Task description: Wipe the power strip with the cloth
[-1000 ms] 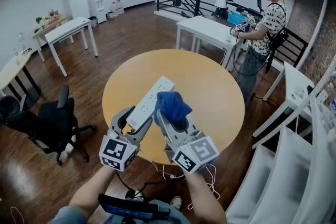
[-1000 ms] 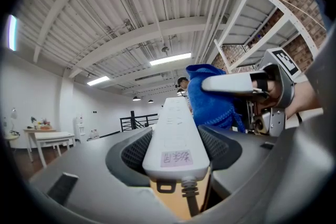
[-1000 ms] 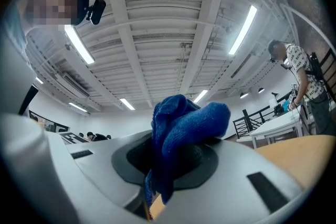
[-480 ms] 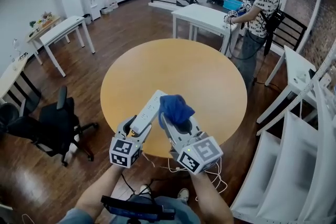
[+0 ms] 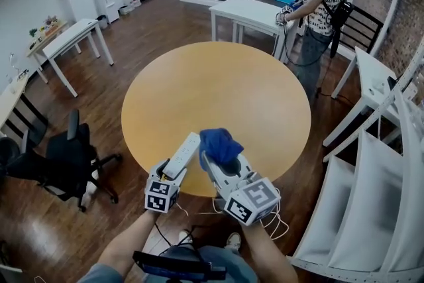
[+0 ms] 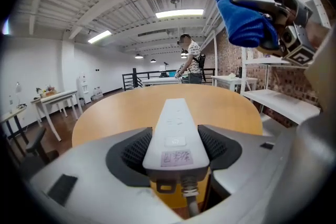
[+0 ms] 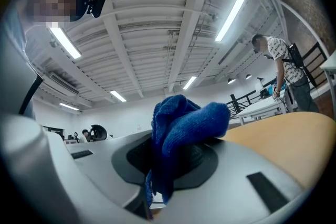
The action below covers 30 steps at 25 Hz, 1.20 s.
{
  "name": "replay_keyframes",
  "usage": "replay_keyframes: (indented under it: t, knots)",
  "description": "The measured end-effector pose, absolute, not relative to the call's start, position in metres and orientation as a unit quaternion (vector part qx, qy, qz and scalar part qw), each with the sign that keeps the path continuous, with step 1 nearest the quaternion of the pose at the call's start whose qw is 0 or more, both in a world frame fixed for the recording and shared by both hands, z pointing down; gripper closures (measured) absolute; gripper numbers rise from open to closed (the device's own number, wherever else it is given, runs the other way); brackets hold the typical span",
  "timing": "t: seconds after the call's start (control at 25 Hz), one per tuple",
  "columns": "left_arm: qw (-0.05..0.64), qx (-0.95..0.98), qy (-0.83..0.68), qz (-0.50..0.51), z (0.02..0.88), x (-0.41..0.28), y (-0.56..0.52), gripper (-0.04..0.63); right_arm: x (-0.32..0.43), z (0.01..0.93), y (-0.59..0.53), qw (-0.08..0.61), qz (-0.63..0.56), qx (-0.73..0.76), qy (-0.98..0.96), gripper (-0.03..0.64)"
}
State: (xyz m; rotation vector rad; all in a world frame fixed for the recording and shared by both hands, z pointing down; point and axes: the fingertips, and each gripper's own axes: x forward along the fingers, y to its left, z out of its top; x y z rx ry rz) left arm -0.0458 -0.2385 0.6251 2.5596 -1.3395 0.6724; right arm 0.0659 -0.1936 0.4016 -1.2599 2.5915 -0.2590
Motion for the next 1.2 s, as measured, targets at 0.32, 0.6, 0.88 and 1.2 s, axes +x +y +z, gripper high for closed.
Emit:
replay_keyframes:
  t: [0.32, 0.6, 0.88, 1.2]
  knots:
    - [0.11, 0.85, -0.452, 0.246, 0.662, -0.047, -0.235, 0.318, 0.066, 0.422, -0.189, 0.113, -0.112, -0.438, 0.885, 0.549]
    - [0.108, 0.851, -0.448, 0.253, 0.672, -0.047, -0.236, 0.316, 0.061, 0.431, -0.187, 0.11, -0.124, -0.434, 0.885, 0.549]
    - [0.082, 0.854, -0.451, 0.248, 0.654, -0.046, -0.246, 0.316, 0.059, 0.432, -0.188, 0.109, -0.126, -0.434, 0.886, 0.549]
    - [0.064, 0.875, -0.456, 0.149, 0.569, -0.039, -0.256, 0.441, 0.055, 0.425, -0.192, 0.109, -0.117, -0.431, 0.888, 0.549]
